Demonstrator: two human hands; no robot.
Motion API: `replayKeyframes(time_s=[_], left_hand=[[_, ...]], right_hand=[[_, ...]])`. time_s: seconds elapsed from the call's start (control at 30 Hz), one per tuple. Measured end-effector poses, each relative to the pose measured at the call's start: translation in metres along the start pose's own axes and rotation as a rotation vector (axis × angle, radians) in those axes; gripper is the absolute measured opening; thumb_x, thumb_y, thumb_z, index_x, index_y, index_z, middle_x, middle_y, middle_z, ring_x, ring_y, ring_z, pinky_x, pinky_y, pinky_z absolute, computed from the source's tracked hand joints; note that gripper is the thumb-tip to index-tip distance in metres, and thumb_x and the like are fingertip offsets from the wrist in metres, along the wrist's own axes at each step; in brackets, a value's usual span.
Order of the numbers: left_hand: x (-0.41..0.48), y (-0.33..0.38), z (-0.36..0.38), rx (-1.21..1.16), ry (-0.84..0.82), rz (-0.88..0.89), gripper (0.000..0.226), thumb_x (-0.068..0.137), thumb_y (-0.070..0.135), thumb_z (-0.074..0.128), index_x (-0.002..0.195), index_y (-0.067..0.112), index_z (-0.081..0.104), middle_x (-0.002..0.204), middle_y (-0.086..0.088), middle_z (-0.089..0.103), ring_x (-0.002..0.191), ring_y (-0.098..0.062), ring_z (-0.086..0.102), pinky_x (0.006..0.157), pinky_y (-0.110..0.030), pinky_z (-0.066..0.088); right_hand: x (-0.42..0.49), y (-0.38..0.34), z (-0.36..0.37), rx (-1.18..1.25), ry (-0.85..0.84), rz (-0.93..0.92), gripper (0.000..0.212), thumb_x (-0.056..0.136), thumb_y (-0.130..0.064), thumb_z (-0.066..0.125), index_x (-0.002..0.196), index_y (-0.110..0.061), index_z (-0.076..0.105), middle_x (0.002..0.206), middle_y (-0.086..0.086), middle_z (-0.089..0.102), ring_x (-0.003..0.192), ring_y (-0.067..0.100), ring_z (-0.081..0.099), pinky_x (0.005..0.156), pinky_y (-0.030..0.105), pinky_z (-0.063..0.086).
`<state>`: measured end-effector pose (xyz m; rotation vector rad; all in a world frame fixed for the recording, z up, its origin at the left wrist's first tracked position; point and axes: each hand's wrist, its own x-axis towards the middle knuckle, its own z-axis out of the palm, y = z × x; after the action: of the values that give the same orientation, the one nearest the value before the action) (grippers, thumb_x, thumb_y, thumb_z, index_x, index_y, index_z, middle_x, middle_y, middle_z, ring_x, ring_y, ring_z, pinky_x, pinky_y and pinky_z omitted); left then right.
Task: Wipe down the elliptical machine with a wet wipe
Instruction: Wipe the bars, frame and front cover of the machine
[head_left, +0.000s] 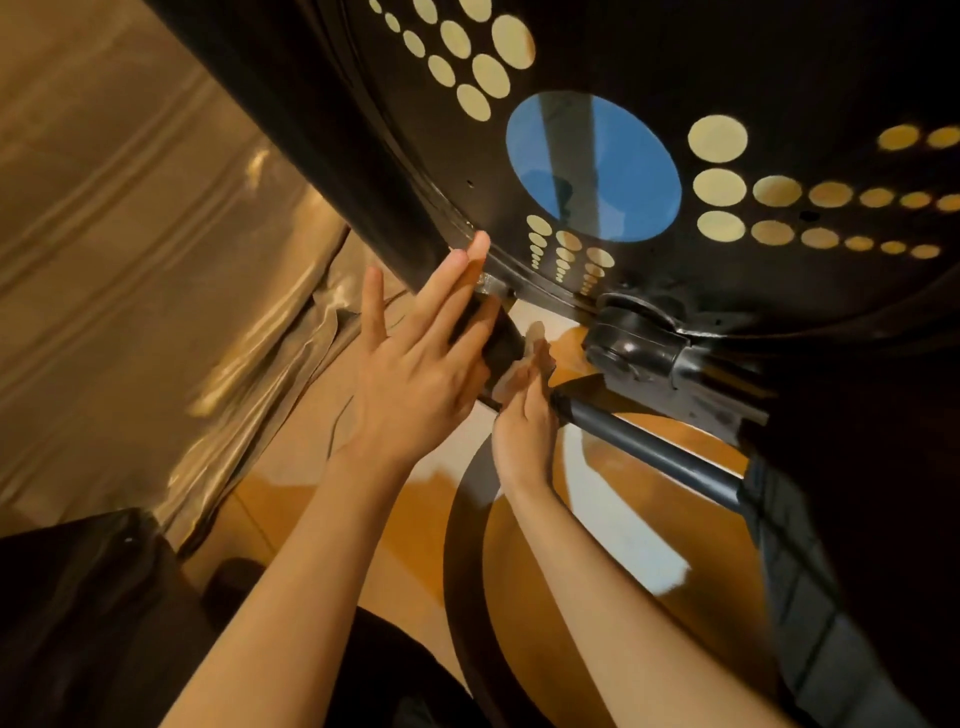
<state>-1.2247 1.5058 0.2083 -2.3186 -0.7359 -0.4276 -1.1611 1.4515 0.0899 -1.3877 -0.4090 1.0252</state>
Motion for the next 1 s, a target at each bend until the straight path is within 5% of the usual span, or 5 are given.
replayKeyframes(time_s=[0.17,0.3,0.47,0.7,1.0], left_hand=[[-0.005,-0.007,0.009,0.08,0.07,-0.006,0.036,0.105,0.031,0.062,0.14,0.021,0.067,0.159,-0.011,0.034,0.159,-0.018,-0.012,0.125,-0.053,-0.013],[0.0,-0.003,0.012,0.083,0.128,-0.068,0.038,0.106,0.034,0.061,0.141,0.019,0.065,0.156,-0.012,0.035,0.159,-0.018,-0.013,0.125,-0.052,-0.013],[0.01,-0.001,0.014,0.018,0.169,-0.088,0.033,0.108,0.032,0.055,0.132,0.018,0.072,0.152,-0.014,0.041,0.159,-0.02,-0.015,0.127,-0.049,-0.013],[0.012,0.003,0.018,-0.025,0.161,-0.119,0.039,0.108,0.042,0.051,0.129,0.018,0.074,0.152,-0.011,0.037,0.159,-0.018,-0.015,0.126,-0.052,-0.013],[0.011,0.004,0.019,-0.042,0.136,-0.123,0.039,0.104,0.046,0.06,0.13,0.02,0.074,0.154,-0.009,0.035,0.159,-0.017,-0.016,0.125,-0.056,-0.011]], right_hand=[[0.001,-0.037,0.007,0.07,-0.058,-0.118,0.047,0.113,-0.025,0.031,0.16,-0.032,0.029,0.164,-0.005,0.035,0.144,-0.003,0.036,0.104,0.0,0.029],[-0.001,-0.011,0.009,-0.032,-0.042,-0.217,0.052,0.11,-0.027,0.028,0.161,-0.028,0.022,0.167,-0.005,0.028,0.148,-0.009,0.026,0.119,0.017,0.029],[-0.005,-0.024,0.006,0.277,-0.103,0.195,0.072,0.099,-0.068,0.041,0.16,-0.038,0.019,0.168,-0.002,0.025,0.154,0.016,0.025,0.12,0.032,0.025],[-0.001,-0.01,0.014,-0.031,-0.089,-0.092,0.067,0.085,-0.09,0.013,0.146,-0.064,0.0,0.171,-0.012,0.007,0.158,0.008,0.007,0.128,0.049,0.016],[0.001,-0.024,0.015,0.019,-0.12,-0.164,0.056,0.097,-0.072,0.019,0.152,-0.064,0.009,0.17,-0.017,0.013,0.156,0.006,0.013,0.126,0.049,0.024]])
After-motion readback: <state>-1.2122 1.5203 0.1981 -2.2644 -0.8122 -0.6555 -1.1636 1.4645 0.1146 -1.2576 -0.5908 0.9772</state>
